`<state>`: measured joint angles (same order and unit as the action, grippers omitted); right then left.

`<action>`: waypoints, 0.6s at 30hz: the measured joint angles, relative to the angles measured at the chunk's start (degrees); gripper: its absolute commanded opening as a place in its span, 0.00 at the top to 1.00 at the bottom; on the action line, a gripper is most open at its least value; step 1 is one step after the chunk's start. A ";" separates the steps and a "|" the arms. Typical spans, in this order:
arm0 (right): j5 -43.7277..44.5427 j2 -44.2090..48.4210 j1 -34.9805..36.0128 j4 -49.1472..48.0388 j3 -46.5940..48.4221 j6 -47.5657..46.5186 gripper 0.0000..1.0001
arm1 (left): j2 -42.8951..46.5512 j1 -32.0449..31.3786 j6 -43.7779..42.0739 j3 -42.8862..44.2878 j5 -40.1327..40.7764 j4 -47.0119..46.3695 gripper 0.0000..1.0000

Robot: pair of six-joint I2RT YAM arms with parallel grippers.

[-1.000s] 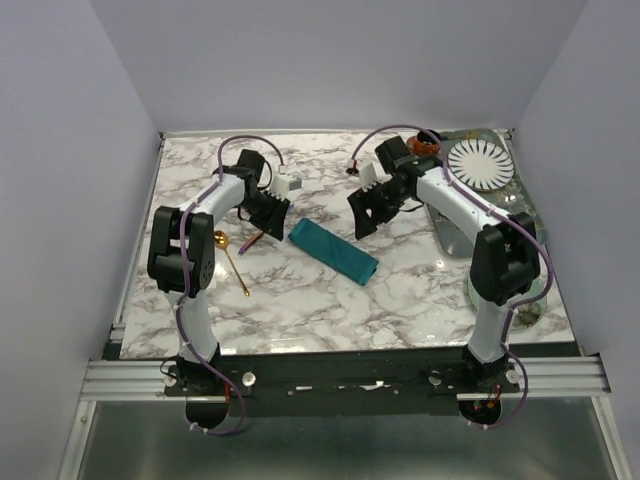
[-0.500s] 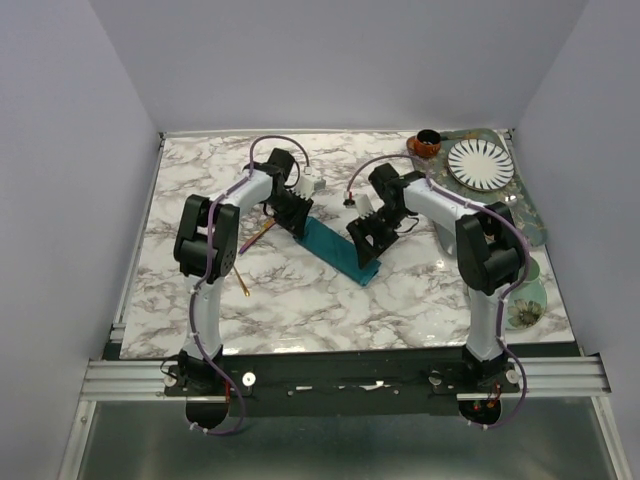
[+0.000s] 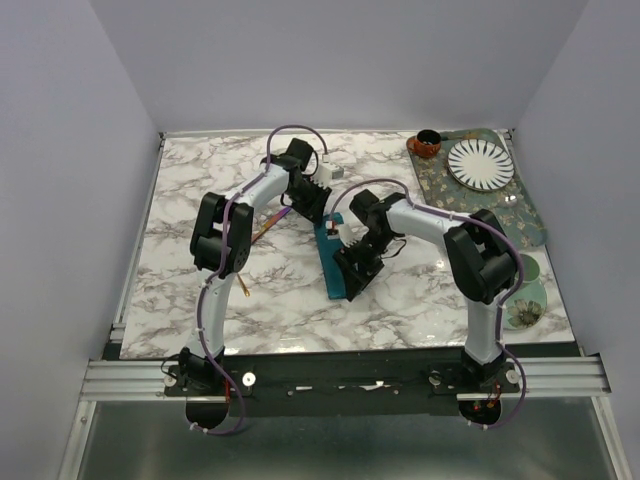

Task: Fold the napkin into a case and place the utensils inside
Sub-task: Rotate the smaller rectangle-folded napkin at the center of the board.

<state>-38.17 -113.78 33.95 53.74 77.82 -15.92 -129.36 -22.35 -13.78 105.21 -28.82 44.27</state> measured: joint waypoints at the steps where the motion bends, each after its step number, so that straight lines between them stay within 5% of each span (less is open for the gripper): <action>1: -0.81 0.00 0.52 -0.15 0.00 0.48 0.16 | 0.00 0.00 0.28 0.13 0.00 -0.11 0.67; 10: -3.96 0.04 1.22 -0.52 1.44 2.45 0.14 | 2.84 0.94 3.21 -1.73 0.04 -2.58 0.62; 18: -2.73 6.67 -2.38 0.42 2.25 2.45 0.13 | 20.28 10.36 5.75 -9.94 2.58 -3.85 0.59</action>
<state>-40.91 -107.11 31.57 54.15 80.07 -13.47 -109.08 -11.99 -8.03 95.26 -26.24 40.42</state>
